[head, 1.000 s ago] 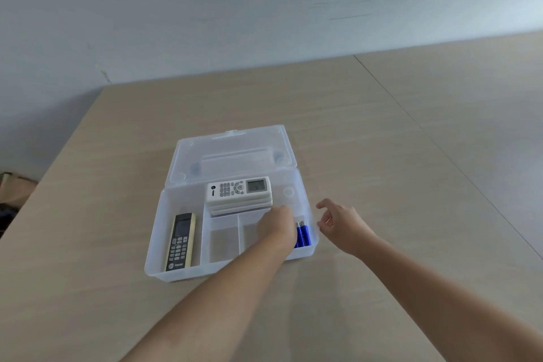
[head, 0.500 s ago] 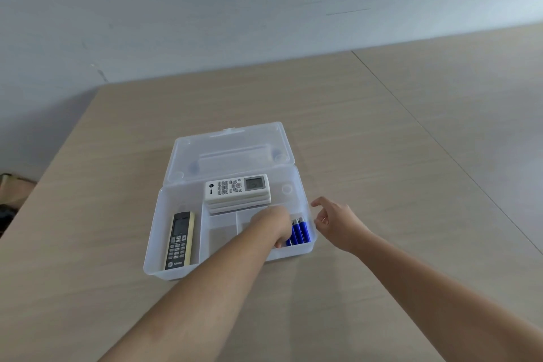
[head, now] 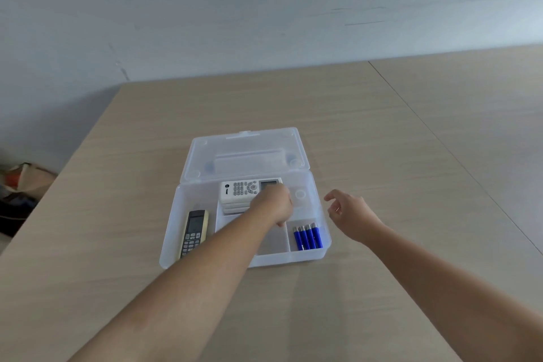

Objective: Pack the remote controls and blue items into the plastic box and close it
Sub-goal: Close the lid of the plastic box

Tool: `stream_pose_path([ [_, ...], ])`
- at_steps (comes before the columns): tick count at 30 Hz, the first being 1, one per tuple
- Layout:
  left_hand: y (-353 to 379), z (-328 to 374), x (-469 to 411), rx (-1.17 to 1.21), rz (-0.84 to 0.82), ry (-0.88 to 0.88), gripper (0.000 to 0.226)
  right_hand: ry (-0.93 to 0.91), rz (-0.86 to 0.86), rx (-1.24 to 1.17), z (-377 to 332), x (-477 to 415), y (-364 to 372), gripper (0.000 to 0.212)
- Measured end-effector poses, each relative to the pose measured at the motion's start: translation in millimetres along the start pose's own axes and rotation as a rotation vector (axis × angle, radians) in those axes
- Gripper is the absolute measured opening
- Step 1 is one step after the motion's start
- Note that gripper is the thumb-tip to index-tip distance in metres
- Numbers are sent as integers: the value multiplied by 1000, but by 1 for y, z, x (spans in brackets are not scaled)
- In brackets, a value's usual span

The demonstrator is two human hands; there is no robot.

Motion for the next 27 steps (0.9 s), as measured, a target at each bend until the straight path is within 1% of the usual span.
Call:
stream_pose_path([
  [2, -37, -13, 0, 108, 146, -7, 24, 0, 38, -9, -8, -13, -10, 34],
  [5, -94, -48, -1, 236, 401, -58, 24, 4, 102, -49, -26, -38, -24, 32],
  [7, -119, -77, -6, 320, 511, -79, 23, 12, 161, -99, -37, -54, -33, 32],
  [9, -136, -107, -14, 387, 571, -86, 21, 30, 216, -145, -46, -71, -38, 32],
  [12, -145, -151, -30, 392, 598, -162, 37, 87, 242, -191, -47, -96, -32, 34],
  [14, -136, -180, -42, 380, 550, -272, 50, 144, 220, -208, -42, -112, -20, 39],
  [16, -119, -204, -52, 399, 464, -374, 62, 211, 181, -232, -35, -124, -4, 45],
  [18, -101, -219, -60, 483, 379, -425, 70, 260, 144, -253, -30, -131, 12, 48],
  [19, -94, -224, -64, 560, 364, -440, 71, 284, 138, -274, -28, -136, 20, 49],
  [20, -88, -229, -68, 660, 375, -453, 72, 307, 147, -303, -25, -140, 26, 48],
  [22, -80, -236, -69, 831, 462, -478, 72, 344, 197, -337, -18, -145, 33, 41],
  [24, -79, -239, -69, 830, 566, -504, 70, 362, 258, -353, -13, -149, 35, 33],
  [26, -78, -239, -68, 812, 617, -510, 68, 366, 311, -395, -9, -148, 33, 29],
  [27, -78, -239, -68, 844, 631, -504, 68, 366, 336, -423, -9, -146, 31, 29],
])
Point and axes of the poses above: each hand's wrist, its own x-axis away from the middle knuckle, its own y-axis out of the palm, z = x × y, the point moved 8 cm from there along -x, towards the middle knuckle, and after that the axes turned 1 degree about -y, right-handed, at the moved point
